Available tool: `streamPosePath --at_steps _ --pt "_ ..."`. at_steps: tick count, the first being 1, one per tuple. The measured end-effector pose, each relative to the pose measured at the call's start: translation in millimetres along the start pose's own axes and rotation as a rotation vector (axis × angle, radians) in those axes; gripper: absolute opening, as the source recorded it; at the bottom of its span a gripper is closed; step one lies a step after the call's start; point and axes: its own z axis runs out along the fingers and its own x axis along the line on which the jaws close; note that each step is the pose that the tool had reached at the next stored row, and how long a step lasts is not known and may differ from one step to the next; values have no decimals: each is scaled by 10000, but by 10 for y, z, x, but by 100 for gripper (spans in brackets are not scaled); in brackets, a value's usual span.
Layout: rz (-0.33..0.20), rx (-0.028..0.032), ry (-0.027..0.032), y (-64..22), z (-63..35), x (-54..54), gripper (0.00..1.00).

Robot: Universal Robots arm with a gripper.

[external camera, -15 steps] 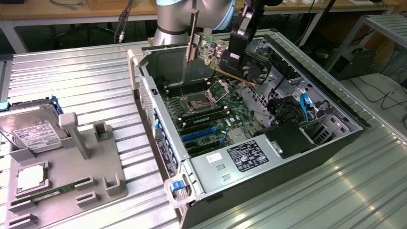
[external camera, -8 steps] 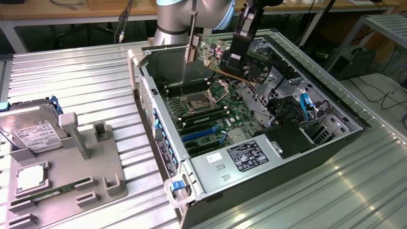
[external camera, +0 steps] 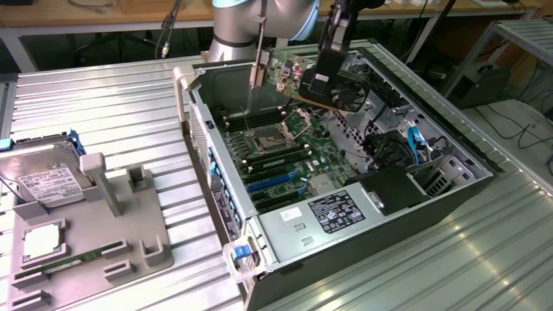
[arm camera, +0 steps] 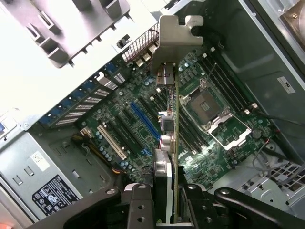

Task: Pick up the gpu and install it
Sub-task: 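Insert the gpu into the slot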

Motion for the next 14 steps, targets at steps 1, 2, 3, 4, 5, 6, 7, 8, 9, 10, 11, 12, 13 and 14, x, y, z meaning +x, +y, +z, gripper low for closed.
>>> streamPosePath --at_steps 1,2,3,4,5,6,7,8,9,10,11,12,13,14 --pt "-94 0 2 0 0 1 28" --pt "-180 -1 4 0 0 1 28" --pt "-277 -1 7 0 0 1 28" --pt "-374 -2 9 -1 0 1 28" --pt "-464 -2 11 -1 0 2 28" --pt "-589 -3 13 -2 0 2 28" --pt "-659 -4 14 -2 1 3 28" --pt "-785 -4 17 -4 1 5 28" --pt "-928 -5 22 -6 0 9 28" --pt "-997 -5 25 -7 -1 9 28" --pt "-1080 -5 25 -8 0 11 28" --pt "-1164 -6 28 -10 0 13 28" --pt "-1242 -6 29 -11 0 14 28" --pt "-1332 -7 32 -11 0 15 28"
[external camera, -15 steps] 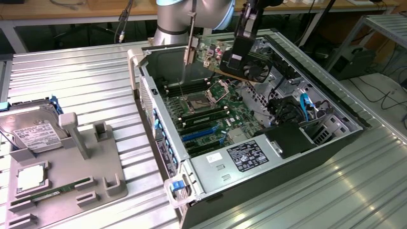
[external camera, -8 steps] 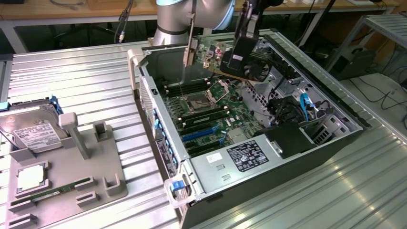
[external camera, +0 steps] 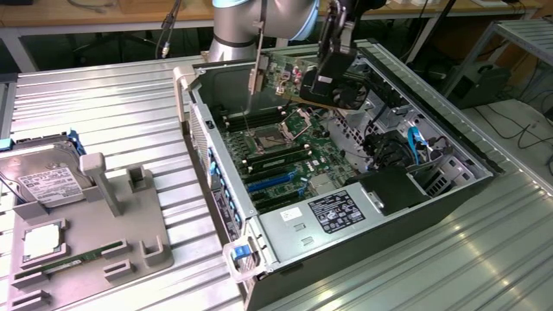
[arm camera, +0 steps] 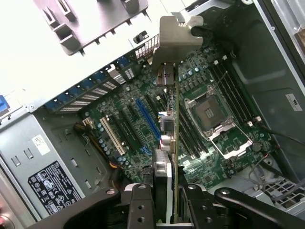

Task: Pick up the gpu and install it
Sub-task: 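Insert the gpu into the slot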

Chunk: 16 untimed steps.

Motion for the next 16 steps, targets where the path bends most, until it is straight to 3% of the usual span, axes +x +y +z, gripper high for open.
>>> streamPosePath --at_steps 16 --pt "-1791 -9 44 -7 2 13 28"
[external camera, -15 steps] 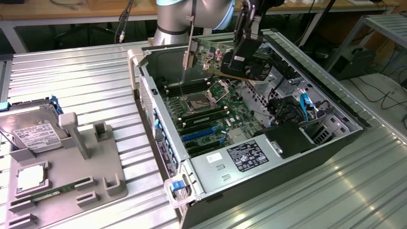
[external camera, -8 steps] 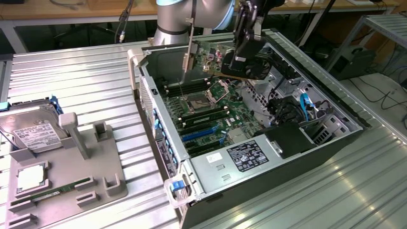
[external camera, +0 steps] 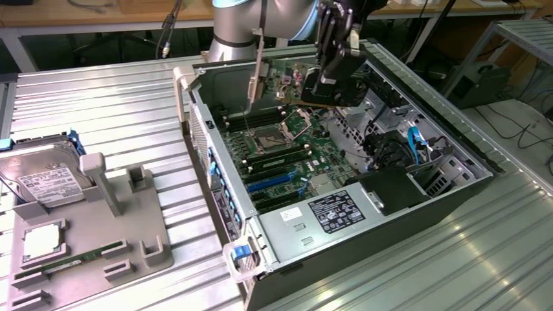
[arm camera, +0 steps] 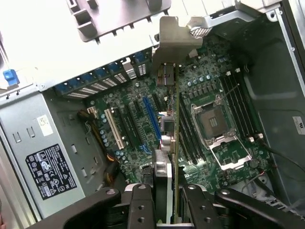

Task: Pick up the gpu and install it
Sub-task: 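Insert the gpu into the slot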

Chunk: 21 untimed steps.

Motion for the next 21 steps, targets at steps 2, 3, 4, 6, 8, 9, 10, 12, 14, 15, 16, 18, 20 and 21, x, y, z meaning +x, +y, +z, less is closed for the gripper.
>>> streamPosePath --at_steps 2,3,4,6,8,9,10,12,14,15,16,18,20,21 --pt "-296 0 4 0 8 0 28" --pt "-466 0 9 -1 12 0 28" --pt "-653 1 14 -1 16 0 28" --pt "-1203 1 25 -1 42 0 28" --pt "-1558 -1 34 -2 61 0 28" --pt "-1730 -2 39 -2 70 0 28" --pt "-1852 -2 40 -3 82 3 28" --pt "-1959 -7 30 -12 115 29 28" --pt "-2031 -10 19 -13 124 35 28" --pt "-2119 -14 7 -16 128 34 28" --pt "-2225 -17 -1 -21 133 32 28" --pt "-2392 -31 -44 -21 138 33 28" --pt "-2566 -51 -123 -22 141 32 28" --pt "-2630 -53 -152 -22 143 34 28"
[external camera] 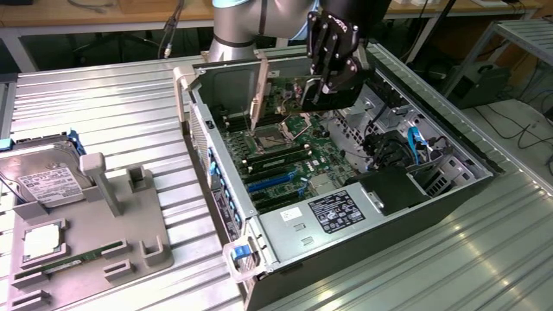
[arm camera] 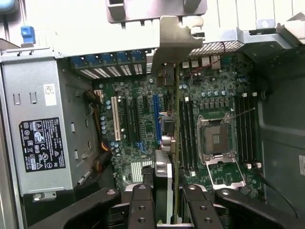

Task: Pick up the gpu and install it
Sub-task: 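Insert the gpu into the slot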

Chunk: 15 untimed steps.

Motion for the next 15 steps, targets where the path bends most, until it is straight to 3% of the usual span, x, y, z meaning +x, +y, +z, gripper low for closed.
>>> streamPosePath --at_steps 6,13,15 --pt "-168 5 -16 -1 23 1 28" --pt "-787 -12 -6 3 64 -22 28" --pt "-824 -48 4 4 80 -36 28"
